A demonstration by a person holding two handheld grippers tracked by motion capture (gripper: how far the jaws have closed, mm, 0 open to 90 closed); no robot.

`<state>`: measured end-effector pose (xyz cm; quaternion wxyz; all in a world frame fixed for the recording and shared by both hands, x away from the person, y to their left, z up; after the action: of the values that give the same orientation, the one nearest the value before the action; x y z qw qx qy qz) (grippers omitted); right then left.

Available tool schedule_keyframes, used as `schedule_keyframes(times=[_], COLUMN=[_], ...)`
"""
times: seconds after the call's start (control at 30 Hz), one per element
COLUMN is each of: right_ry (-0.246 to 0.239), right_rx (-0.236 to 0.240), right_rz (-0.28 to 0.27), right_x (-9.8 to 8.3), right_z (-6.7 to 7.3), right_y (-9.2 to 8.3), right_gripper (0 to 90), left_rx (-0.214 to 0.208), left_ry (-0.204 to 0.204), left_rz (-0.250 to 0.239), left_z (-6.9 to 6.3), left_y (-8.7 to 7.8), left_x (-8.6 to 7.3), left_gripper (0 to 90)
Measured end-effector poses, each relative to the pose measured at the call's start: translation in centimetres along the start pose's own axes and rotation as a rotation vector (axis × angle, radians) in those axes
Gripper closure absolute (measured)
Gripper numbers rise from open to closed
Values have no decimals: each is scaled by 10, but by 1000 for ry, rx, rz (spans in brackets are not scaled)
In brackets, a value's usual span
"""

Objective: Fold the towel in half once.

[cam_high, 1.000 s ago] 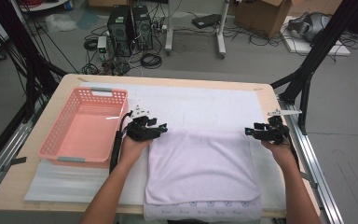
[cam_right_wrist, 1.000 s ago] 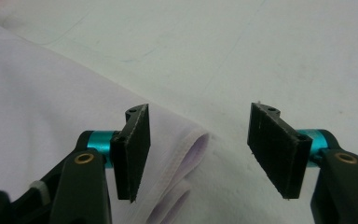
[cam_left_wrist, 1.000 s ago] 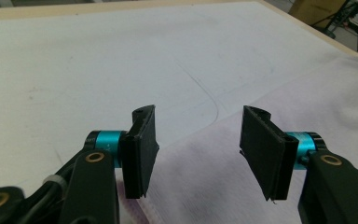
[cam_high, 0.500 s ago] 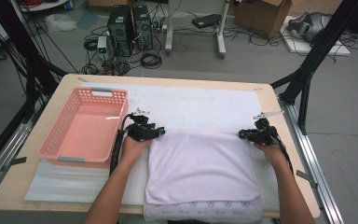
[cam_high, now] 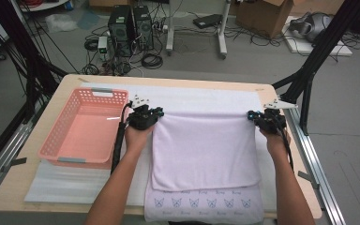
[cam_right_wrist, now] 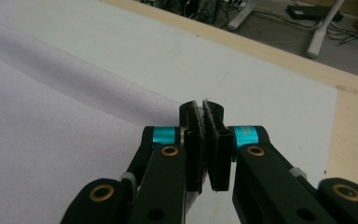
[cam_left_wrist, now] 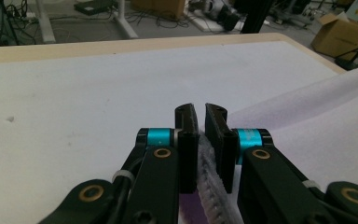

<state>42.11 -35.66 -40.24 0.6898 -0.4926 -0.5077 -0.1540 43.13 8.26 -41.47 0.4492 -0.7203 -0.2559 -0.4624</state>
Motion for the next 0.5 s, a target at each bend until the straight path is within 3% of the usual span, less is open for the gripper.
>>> schedule_keyframes(times=[0.2, 0.4, 0.43, 0.5], right_ry=[-3, -1, 4, 43], right_rx=[-61, -126, -136, -135], right_rz=[-15, -49, -51, -28], right_x=[12, 30, 31, 31], right_z=[-6, -8, -8, -8], right_y=[14, 27, 29, 35], right_gripper=[872, 868, 855, 685], left_rx=[23, 37, 42, 25], left_ry=[1, -2, -13, -64], left_rz=[28, 9, 6, 39], left_z=[11, 22, 22, 23], left_y=[20, 33, 34, 37], left_x=[23, 30, 28, 24], left_gripper=[832, 818, 773, 543])
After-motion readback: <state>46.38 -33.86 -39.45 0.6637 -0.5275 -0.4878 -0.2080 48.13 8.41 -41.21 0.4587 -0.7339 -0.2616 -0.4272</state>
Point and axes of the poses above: each handheld gripper's, and its own axes: y roughly forward along the jaws, x roughly out of its top, z roughly to its left, the point moved 1 cm from there along y, roughly forward along the jaws, and after that the axes turned 5 degrees about x, right-handed, at the moved point
